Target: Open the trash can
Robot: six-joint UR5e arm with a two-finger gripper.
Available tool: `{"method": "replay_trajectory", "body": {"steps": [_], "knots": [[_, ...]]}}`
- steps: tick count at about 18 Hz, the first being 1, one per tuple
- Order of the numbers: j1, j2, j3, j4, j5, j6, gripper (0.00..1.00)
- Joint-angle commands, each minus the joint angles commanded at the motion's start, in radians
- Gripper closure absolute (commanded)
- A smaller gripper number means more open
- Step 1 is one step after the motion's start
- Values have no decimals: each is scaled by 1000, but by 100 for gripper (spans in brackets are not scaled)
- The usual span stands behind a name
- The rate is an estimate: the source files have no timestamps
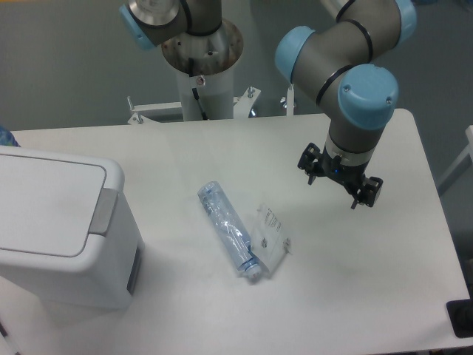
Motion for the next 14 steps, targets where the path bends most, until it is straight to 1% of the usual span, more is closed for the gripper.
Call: {"method": "replay_trajectory", "body": {"steps": [4,7,11,13,14], "knots": [[-2,2,0,-2,-2,-2,0],[2,2,3,0,-38,-5,0],[0,5,-2,0,-40,-9,0],[0,6,-24,6,-61,-11,0],[0,8,-38,23,-69,-12,0]]}}
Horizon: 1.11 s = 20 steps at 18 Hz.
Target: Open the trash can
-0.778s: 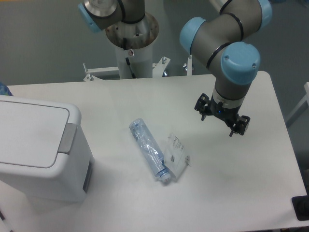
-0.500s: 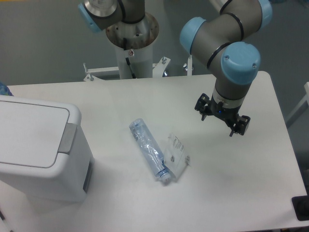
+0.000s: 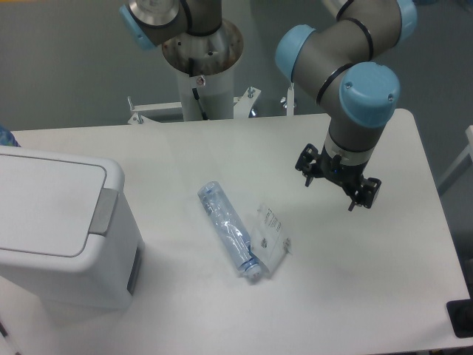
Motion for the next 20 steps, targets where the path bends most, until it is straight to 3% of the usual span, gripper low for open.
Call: {"method": "replay_trajectory", "body": {"steps": [3,7,12,20], "knots": [[-2,23,-14,52,-37,-53,0],[-18,31,4,55,-81,-199,0],[-70,29,64,55,-166,-515,0],[-166,46,127,54,-302,-736,0]]}}
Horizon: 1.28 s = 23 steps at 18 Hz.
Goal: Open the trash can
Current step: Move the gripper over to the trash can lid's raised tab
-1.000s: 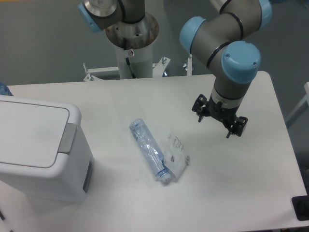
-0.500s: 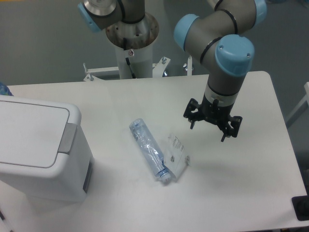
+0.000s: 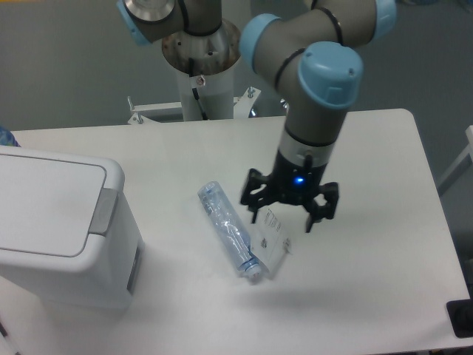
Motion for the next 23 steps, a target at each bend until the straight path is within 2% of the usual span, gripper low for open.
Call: {"method": "replay_trajectory", "body": {"steps": [5,8,11,14,16,23], "knots": [[-8,32,2,6,-112,-54,0],[-14,41,-8,67,-170,-129,0],[-70,45,-12,113,-171,-178,0],[-113,48,-18,118,-171,-203,0],[-143,55,-52,126,-171,-193,0],[-166,89,-110,138,-171,-203,0]]}}
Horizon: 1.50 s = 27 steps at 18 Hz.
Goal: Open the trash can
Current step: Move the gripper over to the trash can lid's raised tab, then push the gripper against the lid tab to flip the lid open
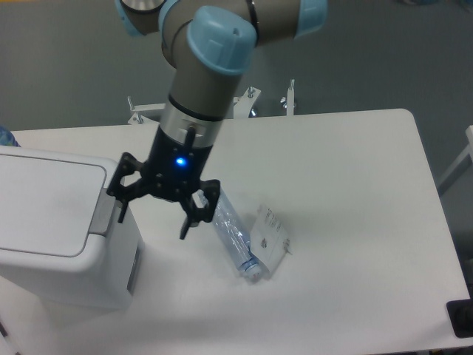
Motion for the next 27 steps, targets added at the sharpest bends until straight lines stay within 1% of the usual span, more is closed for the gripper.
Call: {"method": "replay_trajectory", "body": {"steps": [16,27], "knots": [[-21,-12,-9,0,5,-15,0],[-23,-20,-8,0,6,-15,0]]}}
